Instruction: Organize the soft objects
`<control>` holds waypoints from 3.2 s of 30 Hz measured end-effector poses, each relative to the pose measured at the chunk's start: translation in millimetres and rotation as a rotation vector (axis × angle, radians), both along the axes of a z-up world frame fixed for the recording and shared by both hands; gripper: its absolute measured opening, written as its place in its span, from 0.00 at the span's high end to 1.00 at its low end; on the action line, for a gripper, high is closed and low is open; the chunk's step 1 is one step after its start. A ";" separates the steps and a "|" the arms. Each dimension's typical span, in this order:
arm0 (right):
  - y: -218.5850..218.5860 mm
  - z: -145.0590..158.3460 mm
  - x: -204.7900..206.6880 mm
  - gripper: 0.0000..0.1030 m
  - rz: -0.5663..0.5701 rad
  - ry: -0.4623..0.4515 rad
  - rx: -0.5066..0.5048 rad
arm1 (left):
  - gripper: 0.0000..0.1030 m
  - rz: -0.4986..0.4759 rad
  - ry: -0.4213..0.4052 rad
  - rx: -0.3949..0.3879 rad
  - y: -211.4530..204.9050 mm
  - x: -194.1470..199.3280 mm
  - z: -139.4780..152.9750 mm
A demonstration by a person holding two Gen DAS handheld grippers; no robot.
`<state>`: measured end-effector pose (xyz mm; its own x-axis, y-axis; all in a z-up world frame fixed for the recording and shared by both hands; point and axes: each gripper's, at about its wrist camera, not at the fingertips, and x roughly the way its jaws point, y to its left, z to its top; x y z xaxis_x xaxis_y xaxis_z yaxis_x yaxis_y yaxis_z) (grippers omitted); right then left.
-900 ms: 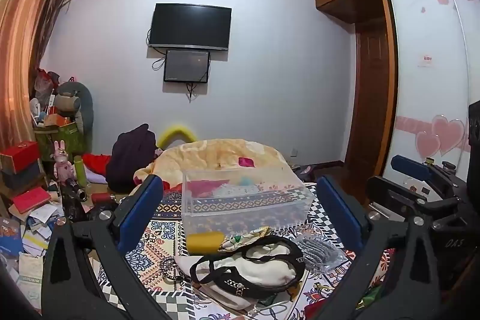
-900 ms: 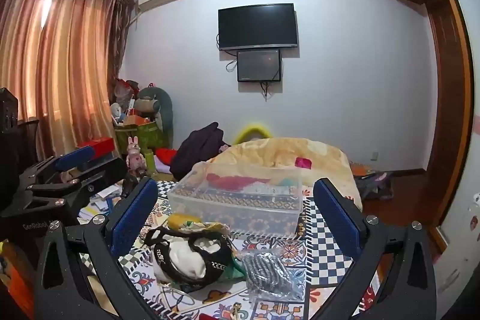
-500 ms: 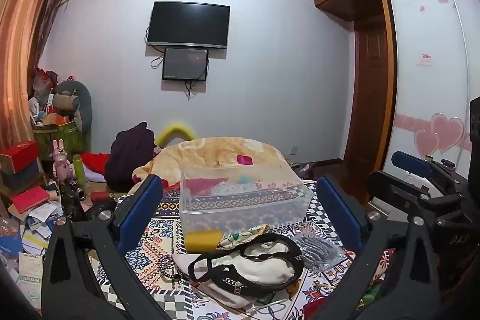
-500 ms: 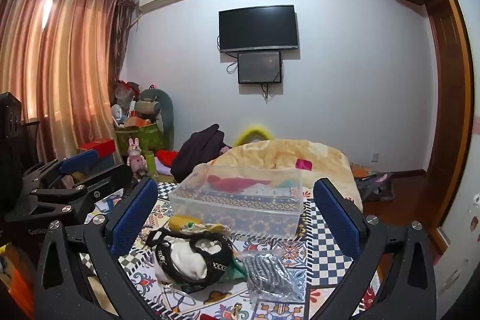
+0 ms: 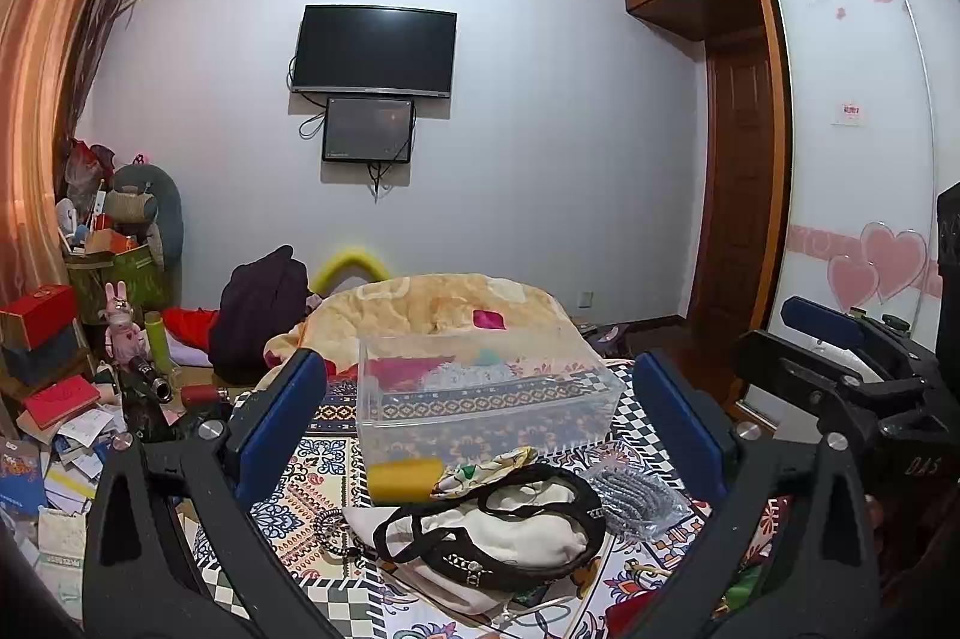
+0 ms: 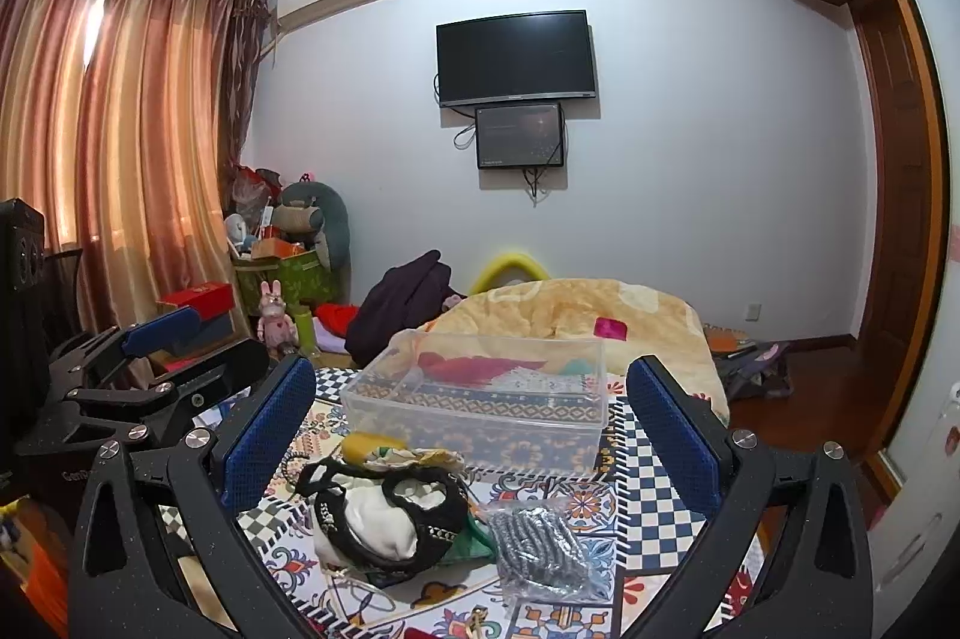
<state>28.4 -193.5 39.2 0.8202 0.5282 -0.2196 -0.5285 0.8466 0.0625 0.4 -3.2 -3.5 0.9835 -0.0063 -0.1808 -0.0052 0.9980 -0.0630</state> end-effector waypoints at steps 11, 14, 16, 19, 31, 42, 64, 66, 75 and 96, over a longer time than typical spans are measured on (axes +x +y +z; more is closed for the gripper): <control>-0.4 0.9 -1.8 0.00 0.002 -0.004 0.004 | 0.00 0.003 -0.004 -0.005 1.4 -0.2 -0.4; 0.4 1.3 -2.6 0.00 0.004 -0.005 0.005 | 0.00 0.006 -0.005 -0.004 1.2 0.4 0.7; 1.4 1.8 -3.5 0.00 0.004 -0.007 0.005 | 0.00 0.005 -0.005 -0.004 1.0 0.3 0.5; 1.7 1.7 -4.1 0.00 0.004 -0.008 0.005 | 0.00 0.006 -0.006 -0.004 1.3 0.2 0.7; 2.6 4.4 -6.0 0.00 0.008 -0.012 0.009 | 0.00 0.006 -0.008 -0.006 0.8 -0.3 2.9; 2.7 4.2 -6.7 0.00 0.011 -0.012 0.012 | 0.00 0.004 -0.011 -0.007 -1.5 -0.2 3.9; 2.6 2.6 -6.1 0.00 0.012 -0.009 0.012 | 0.00 -0.001 -0.001 -0.024 -2.7 0.4 1.3; 2.3 -0.1 -3.6 0.00 0.007 0.001 0.011 | 0.00 -0.002 0.017 -0.031 -0.7 4.3 -1.3; -9.0 -37.5 26.3 0.00 -0.043 0.130 -0.018 | 0.00 -0.048 0.171 -0.068 5.1 33.5 -34.6; -19.9 -123.8 72.6 0.14 -0.038 0.458 -0.103 | 0.12 -0.018 0.463 -0.167 44.2 88.4 -120.3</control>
